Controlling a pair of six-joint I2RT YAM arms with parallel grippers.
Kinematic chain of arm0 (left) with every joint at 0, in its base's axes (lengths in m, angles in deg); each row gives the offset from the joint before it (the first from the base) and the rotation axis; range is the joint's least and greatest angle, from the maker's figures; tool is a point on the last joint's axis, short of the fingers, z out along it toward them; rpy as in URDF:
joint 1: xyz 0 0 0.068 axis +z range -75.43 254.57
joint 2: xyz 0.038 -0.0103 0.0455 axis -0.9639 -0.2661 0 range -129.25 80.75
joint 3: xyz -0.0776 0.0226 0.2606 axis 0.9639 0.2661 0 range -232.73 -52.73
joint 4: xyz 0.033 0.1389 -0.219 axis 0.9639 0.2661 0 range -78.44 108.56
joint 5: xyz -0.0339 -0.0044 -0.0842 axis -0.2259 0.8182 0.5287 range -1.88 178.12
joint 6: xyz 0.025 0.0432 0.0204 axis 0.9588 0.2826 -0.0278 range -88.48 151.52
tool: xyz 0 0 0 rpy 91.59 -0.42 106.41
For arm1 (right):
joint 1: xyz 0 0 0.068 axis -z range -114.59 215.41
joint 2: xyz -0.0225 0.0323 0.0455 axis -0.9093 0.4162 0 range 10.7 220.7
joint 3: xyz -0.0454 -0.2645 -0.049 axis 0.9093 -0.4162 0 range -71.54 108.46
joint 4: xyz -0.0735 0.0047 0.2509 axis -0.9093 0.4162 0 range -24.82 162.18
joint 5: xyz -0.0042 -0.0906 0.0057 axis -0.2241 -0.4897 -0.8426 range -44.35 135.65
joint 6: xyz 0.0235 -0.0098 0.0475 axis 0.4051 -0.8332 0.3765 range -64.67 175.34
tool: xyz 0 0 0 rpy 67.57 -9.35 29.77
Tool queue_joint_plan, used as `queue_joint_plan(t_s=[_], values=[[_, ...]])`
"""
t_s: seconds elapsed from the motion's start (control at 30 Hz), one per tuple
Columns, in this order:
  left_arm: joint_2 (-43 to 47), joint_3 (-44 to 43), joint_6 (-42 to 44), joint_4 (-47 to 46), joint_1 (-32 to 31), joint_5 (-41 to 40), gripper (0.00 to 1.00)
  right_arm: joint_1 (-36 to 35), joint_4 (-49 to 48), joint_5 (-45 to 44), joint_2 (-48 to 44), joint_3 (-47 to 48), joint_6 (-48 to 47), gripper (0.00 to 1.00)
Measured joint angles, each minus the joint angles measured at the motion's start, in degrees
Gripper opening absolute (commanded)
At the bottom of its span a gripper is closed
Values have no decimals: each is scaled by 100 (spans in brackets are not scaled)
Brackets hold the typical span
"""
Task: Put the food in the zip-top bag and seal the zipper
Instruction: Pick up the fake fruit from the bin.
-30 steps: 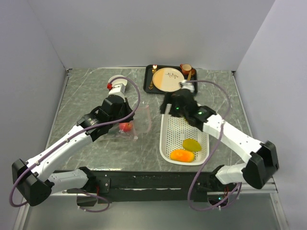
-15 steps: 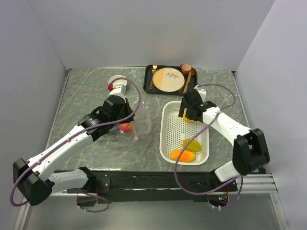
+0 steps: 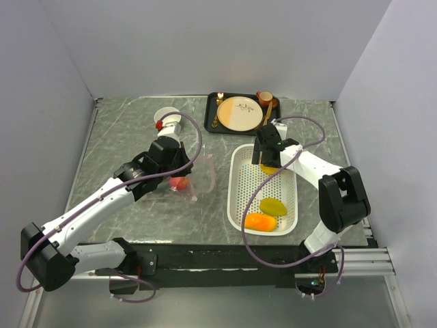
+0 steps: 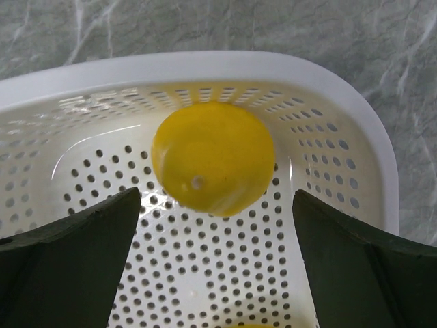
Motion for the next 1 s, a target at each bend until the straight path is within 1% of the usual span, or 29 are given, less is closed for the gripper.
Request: queue_joint_plan(t_s=[0.17,0.2,0.23,0.33,0.4,0.43,0.47,0.5,0.53,0.57,0.6,0.67,0.73,0.83,1.0], values=[[0,0,0,0,0,-2,1,127,-175,50,160,-2,-46,90],[0,0,0,0,0,-2,1,157,-223,61,170,-2,-48,86],[0,0,0,2,0,-2,1,179,-258,76,179,-2,-48,79],[0,0,4,4,0,-4,1,232,-330,179,195,-7,-72,71],[0,0,7,11,0,-7,1,236,-367,225,195,-22,-66,68],[0,0,7,17,0,-7,1,249,-387,254,195,-28,-74,65],[0,0,7,22,0,-7,1,254,-398,278,195,-31,-76,59],[0,0,4,20,0,-7,1,254,-413,289,195,-31,-90,56],[0,0,4,20,0,-7,1,254,-426,302,192,-35,-94,50],[0,0,2,15,0,-4,1,254,-437,308,186,-39,-111,40],[0,0,2,13,0,-4,1,254,-474,317,164,-68,-125,35],[0,0,0,4,0,-2,1,254,-542,326,129,-129,-136,30],[0,0,0,-2,0,4,1,254,-577,343,98,-164,-149,20],[0,0,0,0,0,17,1,254,-632,411,24,-251,-151,11],[0,0,2,0,0,17,1,260,-739,667,-203,-446,-149,11]])
